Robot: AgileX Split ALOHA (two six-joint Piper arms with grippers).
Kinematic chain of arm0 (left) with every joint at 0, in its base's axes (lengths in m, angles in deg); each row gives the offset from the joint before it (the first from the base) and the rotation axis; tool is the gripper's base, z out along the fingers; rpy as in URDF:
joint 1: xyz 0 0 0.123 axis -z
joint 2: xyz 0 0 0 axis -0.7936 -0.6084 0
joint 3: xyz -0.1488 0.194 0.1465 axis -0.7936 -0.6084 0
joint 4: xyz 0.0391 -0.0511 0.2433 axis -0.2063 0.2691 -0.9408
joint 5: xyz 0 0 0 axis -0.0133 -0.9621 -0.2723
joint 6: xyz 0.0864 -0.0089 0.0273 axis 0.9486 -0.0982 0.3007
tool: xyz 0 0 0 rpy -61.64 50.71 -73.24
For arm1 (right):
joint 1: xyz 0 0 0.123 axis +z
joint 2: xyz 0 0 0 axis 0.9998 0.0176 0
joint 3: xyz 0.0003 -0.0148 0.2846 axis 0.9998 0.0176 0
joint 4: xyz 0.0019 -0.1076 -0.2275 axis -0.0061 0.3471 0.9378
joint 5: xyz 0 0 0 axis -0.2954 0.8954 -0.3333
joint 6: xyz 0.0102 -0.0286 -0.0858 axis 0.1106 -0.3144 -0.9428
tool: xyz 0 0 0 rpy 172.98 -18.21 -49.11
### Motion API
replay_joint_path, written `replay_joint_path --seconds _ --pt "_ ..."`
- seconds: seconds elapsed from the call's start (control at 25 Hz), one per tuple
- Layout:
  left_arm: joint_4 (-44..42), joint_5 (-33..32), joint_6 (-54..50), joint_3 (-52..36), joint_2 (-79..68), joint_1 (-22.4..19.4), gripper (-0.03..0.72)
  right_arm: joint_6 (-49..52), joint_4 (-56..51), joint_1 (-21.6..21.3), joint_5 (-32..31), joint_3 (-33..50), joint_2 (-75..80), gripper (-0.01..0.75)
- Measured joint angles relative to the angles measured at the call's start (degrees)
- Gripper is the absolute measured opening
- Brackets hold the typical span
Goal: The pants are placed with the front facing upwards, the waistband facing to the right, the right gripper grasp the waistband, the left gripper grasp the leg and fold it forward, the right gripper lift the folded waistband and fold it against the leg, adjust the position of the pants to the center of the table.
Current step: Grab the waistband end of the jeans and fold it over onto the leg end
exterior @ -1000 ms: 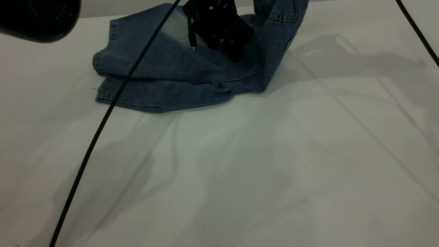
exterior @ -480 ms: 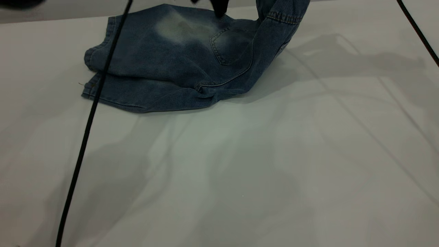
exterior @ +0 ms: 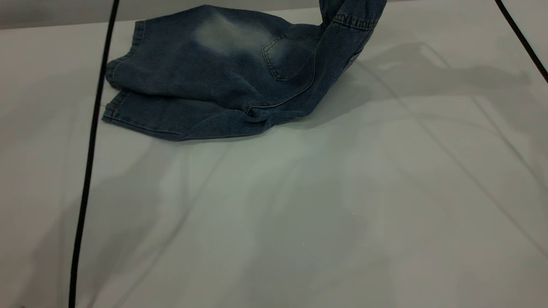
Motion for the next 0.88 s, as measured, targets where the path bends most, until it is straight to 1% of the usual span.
replay_joint_path --seconds 0.12,0.32,0.68,0.88 --pt "2.3 0.1 0.5 -3.1 0.5 -1.5 0.514 0.0 0.0 0.0 0.0 0.0 0.0 0.112" --pt "2.2 0.1 0.5 -7.9 0.5 -2.6 0.514 0.0 0.2 0.0 0.0 0.0 0.0 0.112" --pt "2.0 0.1 1.0 -12.7 -0.5 -2.7 0.514 0.0 0.4 0.0 0.1 0.0 0.0 0.112" --pt "1.8 0.1 2.7 -12.8 -2.8 -2.7 0.514 0.0 0.4 0.0 0.0 0.0 0.0 0.112"
